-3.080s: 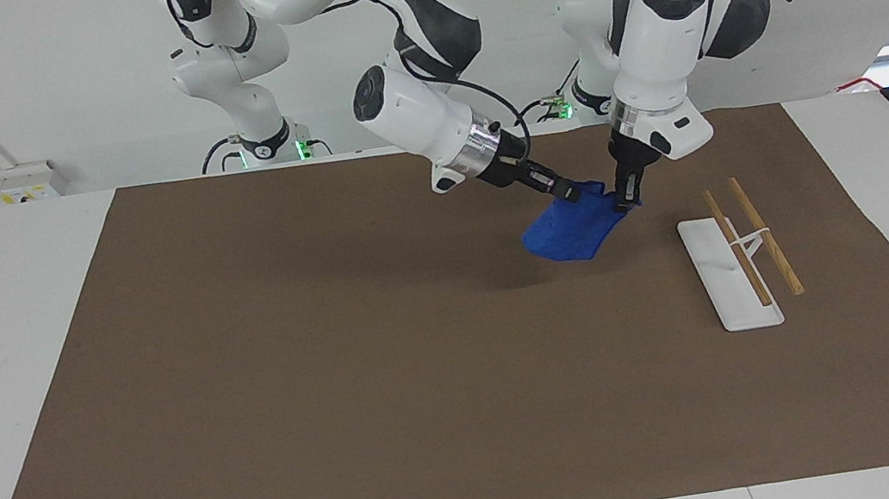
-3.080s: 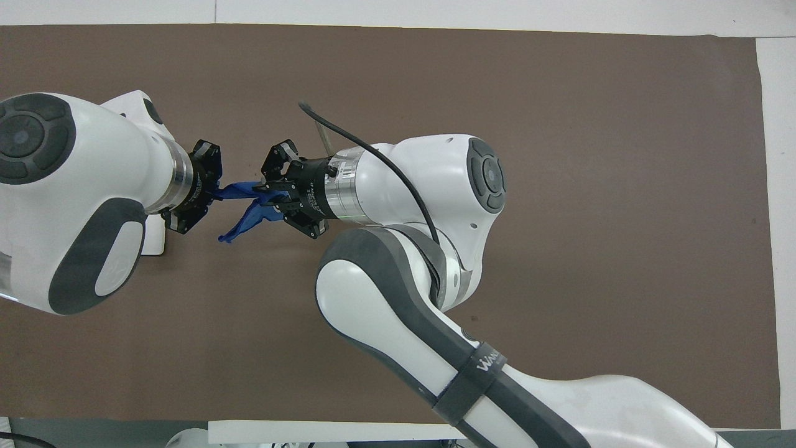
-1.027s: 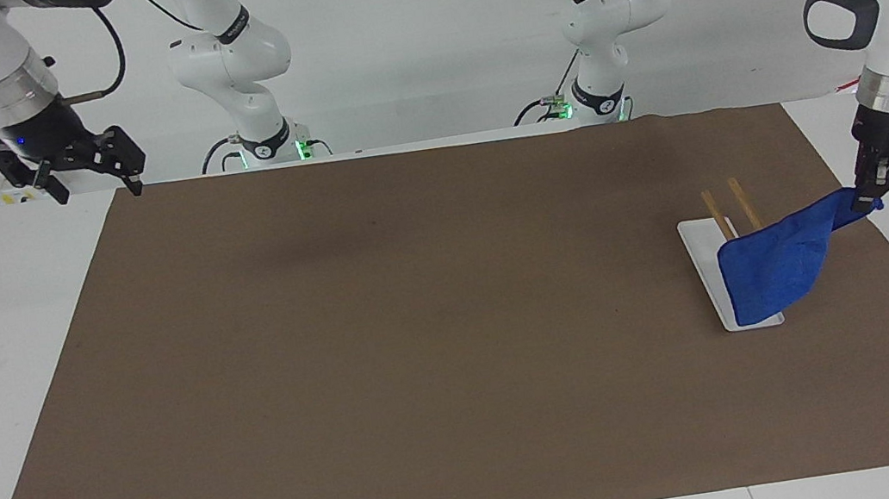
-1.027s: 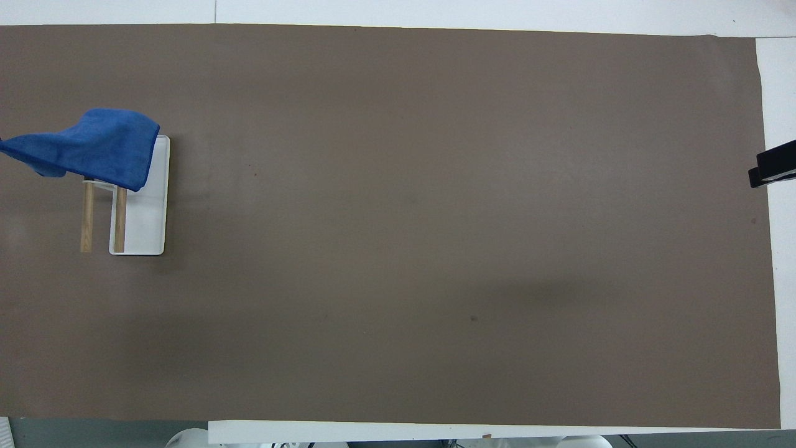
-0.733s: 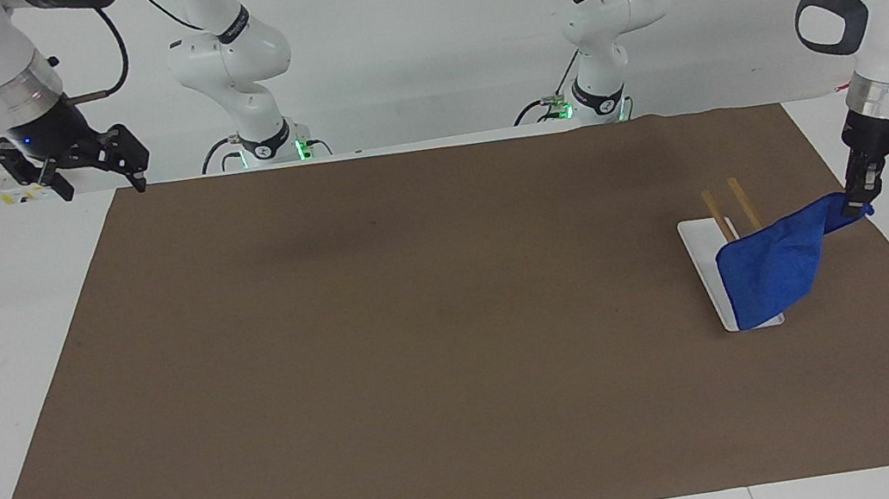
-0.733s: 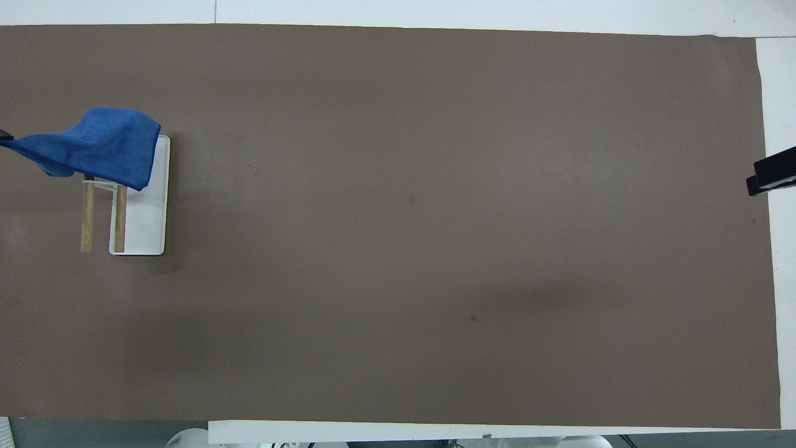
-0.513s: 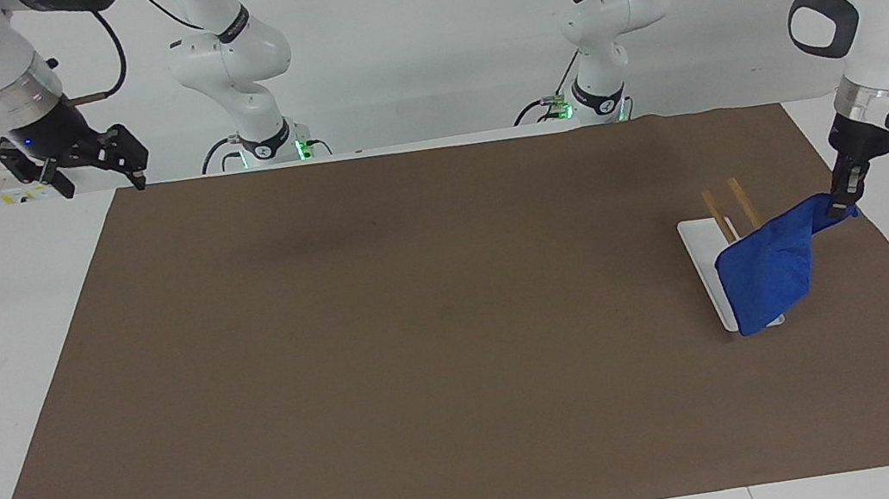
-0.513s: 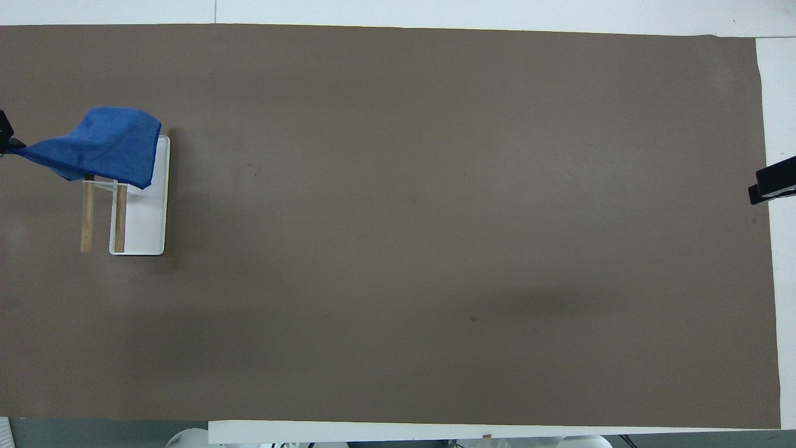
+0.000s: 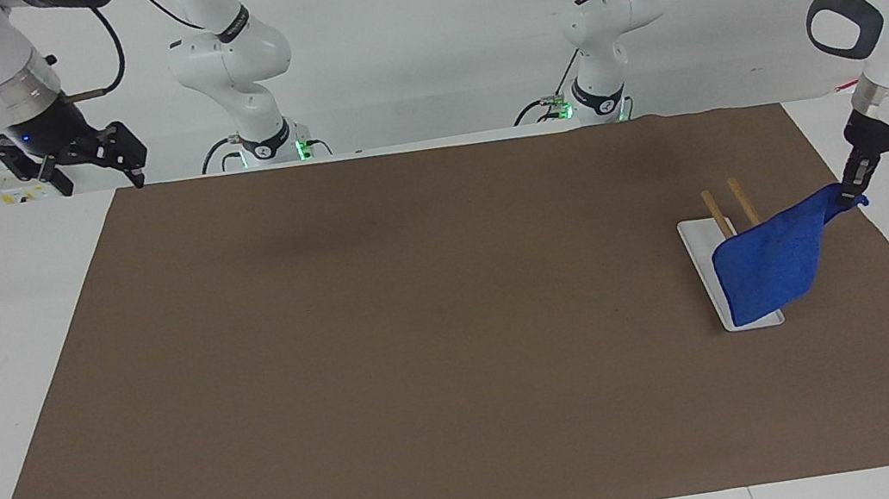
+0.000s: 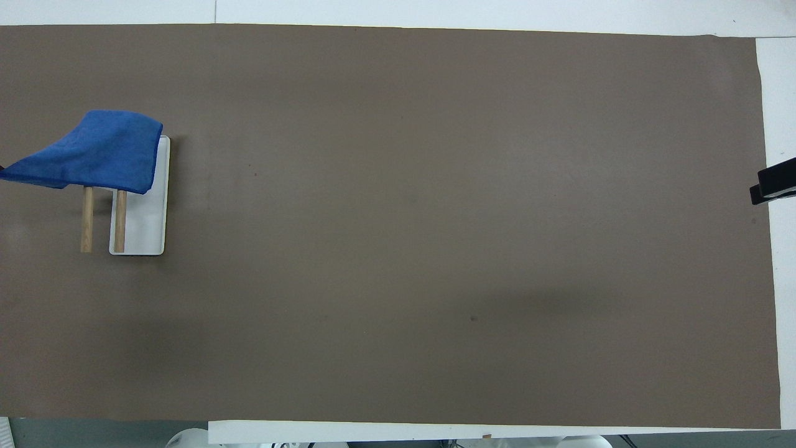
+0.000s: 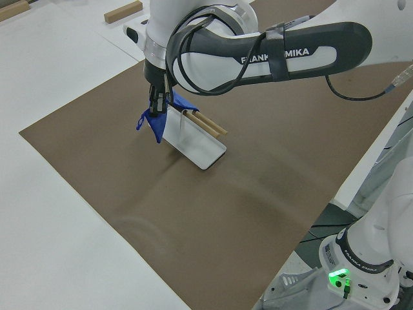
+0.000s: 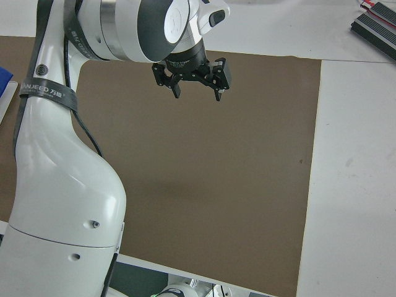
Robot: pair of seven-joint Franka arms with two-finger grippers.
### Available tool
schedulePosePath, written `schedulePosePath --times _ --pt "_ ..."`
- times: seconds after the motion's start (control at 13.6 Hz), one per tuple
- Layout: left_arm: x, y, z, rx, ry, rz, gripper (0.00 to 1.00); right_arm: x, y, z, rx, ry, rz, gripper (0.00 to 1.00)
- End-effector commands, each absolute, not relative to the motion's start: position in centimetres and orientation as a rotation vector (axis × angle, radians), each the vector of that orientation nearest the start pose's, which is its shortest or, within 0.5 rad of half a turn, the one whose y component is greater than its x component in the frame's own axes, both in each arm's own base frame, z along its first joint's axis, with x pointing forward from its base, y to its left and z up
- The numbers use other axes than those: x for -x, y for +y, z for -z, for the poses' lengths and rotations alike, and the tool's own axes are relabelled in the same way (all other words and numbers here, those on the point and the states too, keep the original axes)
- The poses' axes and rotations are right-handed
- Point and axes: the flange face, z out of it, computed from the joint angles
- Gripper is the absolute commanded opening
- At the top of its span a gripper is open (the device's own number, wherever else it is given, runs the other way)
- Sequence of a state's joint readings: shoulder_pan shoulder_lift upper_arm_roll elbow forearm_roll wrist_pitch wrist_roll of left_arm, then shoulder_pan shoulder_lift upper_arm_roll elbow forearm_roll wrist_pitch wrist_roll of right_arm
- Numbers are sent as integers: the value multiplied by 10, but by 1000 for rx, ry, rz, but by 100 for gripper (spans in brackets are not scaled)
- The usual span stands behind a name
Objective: Right arm passes towel to left arm to hang
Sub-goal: 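Drape the towel over the white rack's rod with the left gripper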
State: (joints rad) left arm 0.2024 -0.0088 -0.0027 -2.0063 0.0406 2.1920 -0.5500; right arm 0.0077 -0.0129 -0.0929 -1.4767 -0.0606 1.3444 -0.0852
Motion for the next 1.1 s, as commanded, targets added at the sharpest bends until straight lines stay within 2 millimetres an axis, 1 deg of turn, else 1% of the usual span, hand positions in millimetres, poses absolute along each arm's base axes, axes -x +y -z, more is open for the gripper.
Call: schedulePosePath --times 0.0,0.07,0.15,0.22,0.29,0.44,0.51,0.66,0.73,0.81,0.88,1.03 --pt "-560 111 -478 2937 -1099 318 100 -520 -51 -657 3174 5 -184 100" --pt "-560 108 -479 2940 -1093 308 100 -520 -51 -657 3172 2 -184 100" --pt "-557 109 -486 2938 -1095 318 100 -520 -51 -656 3170 -3 -186 100" --pt "-552 113 -499 2938 -1089 316 100 -520 -51 -655 3167 -6 -188 100" --pt "-548 113 -516 2940 -1079 278 100 -520 -53 -655 3165 -2 -185 100" --pt "-545 104 -541 2977 -938 156 100 -520 -53 -655 3165 -2 -185 100" --pt "-543 97 -552 2986 -898 101 100 -520 -52 -655 3163 -2 -190 100" --pt "-544 64 -571 3010 -806 50 100 -519 -53 -652 3163 -2 -202 100" --pt "-544 50 -574 3012 -761 33 100 -518 -54 -650 3159 2 -216 100" --pt "-547 35 -577 3023 -707 37 100 -517 -60 -647 3158 19 -226 100" --pt "-548 24 -582 3042 -608 15 100 -517 -64 -642 3154 35 -235 100" --pt "-549 12 -588 3077 -384 5 100 -516 -66 -640 3154 42 -231 100"
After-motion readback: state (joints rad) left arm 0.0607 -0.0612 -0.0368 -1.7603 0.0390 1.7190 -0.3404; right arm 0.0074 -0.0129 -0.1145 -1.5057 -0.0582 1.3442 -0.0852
